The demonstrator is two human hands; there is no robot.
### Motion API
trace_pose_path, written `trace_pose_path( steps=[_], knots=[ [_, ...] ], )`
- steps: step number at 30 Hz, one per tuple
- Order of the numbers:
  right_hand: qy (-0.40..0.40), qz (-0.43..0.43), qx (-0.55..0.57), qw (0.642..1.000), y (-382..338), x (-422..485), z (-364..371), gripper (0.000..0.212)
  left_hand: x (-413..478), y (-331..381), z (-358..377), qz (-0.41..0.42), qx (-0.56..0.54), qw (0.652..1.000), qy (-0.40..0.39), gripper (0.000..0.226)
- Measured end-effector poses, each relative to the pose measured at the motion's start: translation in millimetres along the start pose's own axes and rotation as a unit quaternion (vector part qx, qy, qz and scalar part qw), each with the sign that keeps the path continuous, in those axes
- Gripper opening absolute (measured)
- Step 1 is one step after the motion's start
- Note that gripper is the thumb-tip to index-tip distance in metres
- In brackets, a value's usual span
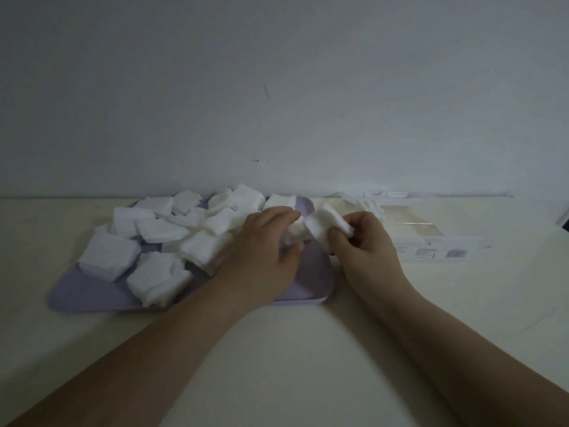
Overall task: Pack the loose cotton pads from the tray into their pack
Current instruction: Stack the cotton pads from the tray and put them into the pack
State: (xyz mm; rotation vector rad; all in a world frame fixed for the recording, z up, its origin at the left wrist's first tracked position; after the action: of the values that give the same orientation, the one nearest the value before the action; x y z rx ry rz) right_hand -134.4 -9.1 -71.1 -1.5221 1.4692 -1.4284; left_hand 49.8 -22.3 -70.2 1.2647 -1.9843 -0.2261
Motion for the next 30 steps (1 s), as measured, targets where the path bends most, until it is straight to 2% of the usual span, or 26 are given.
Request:
trace_pose_path(
  steps=[2, 4, 6, 9, 11, 15, 17, 22, 23, 27, 30],
  knots=[
    [0.017, 0.01, -0.022, 1.0, 4, 1, 3, 0.004, 0, 1, 7, 0.021, 0.052, 0.997, -0.055, 0.042],
    [0.028, 0.018, -0.026, 0.999, 6, 2, 3, 0.005, 1, 0, 11, 0.014, 0.063, 0.995, -0.076, 0.039],
    [0.031, 0.022, -0.018, 0.999, 7, 4, 3, 0.005, 4, -2, 10, -0.007, 0.051, 0.997, -0.062, 0.028],
    [0.027, 0.021, -0.014, 0.999, 7, 4, 4, 0.005, 4, -2, 1, -0.021, 0.004, 1.0, -0.013, 0.029],
    [0.021, 0.022, -0.011, 0.999, 7, 3, 4, 0.005, 1, -3, -3, -0.047, -0.034, 0.998, -0.007, 0.013],
    [0.008, 0.029, -0.008, 1.0, 8, 2, 4, 0.006, 3, -5, -6, -0.085, -0.049, 0.995, -0.033, 0.042],
    [0.0, 0.03, -0.005, 1.0, 8, 2, 5, 0.004, 5, -6, -10, -0.122, -0.048, 0.989, -0.075, 0.056],
    [-0.003, 0.027, 0.0, 1.0, 9, 1, 5, 0.003, 4, 1, -18, -0.16, -0.089, 0.966, -0.184, 0.059],
    [-0.004, 0.03, 0.001, 1.0, 9, 1, 5, 0.003, 5, 1, -20, -0.167, -0.105, 0.961, -0.195, 0.057],
    [-0.005, 0.036, 0.003, 0.999, 9, 1, 6, 0.004, 7, -7, -29, -0.177, -0.117, 0.95, -0.23, 0.019],
    [-0.005, 0.027, 0.013, 1.0, 8, 0, 6, 0.004, 6, -3, -32, -0.175, -0.176, 0.942, -0.227, 0.021]
  ],
)
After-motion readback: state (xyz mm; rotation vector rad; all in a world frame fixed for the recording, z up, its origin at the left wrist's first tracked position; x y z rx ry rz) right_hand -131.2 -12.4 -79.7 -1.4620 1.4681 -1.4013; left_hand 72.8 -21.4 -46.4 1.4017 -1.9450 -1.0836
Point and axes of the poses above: each hand's wrist, its own x-axis towards the middle knuckle, its own z-axis out of the palm, y = z × x, the point moved 3 cm from there along x, towards the middle knuckle
